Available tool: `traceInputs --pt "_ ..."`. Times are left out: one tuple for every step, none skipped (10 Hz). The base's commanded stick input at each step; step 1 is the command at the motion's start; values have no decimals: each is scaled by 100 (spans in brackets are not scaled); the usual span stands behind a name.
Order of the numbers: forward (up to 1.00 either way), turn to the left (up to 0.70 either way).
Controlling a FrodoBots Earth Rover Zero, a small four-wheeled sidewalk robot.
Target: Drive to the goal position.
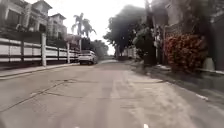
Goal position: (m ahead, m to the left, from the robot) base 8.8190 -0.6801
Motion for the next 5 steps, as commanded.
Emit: traceInputs --pt "70 -35" --pt "70 -11" --pt "70 4" --pt "70 4" --pt "70 5"
